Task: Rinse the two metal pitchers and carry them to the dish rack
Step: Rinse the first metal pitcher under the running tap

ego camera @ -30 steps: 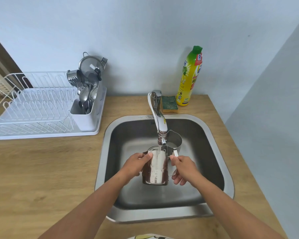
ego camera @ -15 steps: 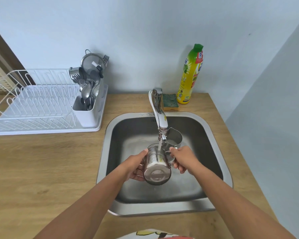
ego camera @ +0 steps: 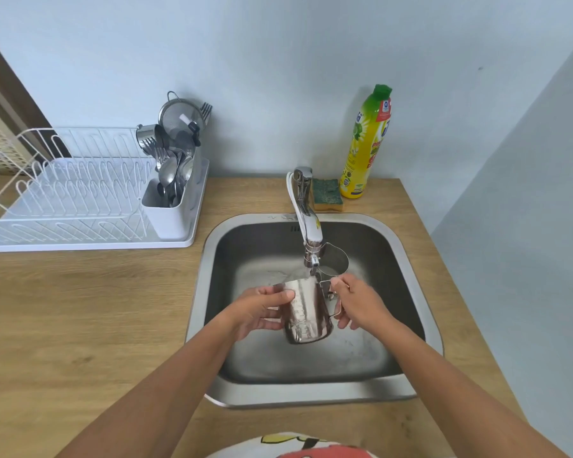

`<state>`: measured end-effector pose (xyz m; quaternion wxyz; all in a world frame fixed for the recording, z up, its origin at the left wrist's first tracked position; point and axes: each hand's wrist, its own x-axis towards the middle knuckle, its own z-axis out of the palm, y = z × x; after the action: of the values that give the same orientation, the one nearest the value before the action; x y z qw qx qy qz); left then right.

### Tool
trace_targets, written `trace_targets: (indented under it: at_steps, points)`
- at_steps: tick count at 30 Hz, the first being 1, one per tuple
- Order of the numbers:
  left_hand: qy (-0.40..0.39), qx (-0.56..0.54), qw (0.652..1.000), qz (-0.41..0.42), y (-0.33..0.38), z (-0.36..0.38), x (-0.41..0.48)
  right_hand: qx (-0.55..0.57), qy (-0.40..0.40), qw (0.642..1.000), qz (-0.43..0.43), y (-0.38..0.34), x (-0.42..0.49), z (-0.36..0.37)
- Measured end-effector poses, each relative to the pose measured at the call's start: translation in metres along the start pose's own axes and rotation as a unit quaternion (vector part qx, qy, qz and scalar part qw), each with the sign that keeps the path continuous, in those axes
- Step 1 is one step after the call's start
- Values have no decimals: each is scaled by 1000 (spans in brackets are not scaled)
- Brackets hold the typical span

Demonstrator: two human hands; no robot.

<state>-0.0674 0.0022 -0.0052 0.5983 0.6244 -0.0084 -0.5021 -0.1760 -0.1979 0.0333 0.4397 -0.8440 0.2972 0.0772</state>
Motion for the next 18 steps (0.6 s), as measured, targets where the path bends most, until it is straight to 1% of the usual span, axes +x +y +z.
trace_targets:
  at_steps: [4, 9, 14, 18]
  points:
    - [6, -11, 1000, 17, 1, 5, 2, 46, 12, 999, -10, 0, -5, -5]
    - [57, -16, 995, 78, -2, 15, 3, 79, 31, 996, -27, 0, -9, -7]
    - [85, 35, 984, 153, 1, 24, 0, 104, 52, 992, -48, 6, -11, -3]
    - [129, 102, 966, 198, 3, 25, -2, 156, 65, 985, -36, 13, -7, 6]
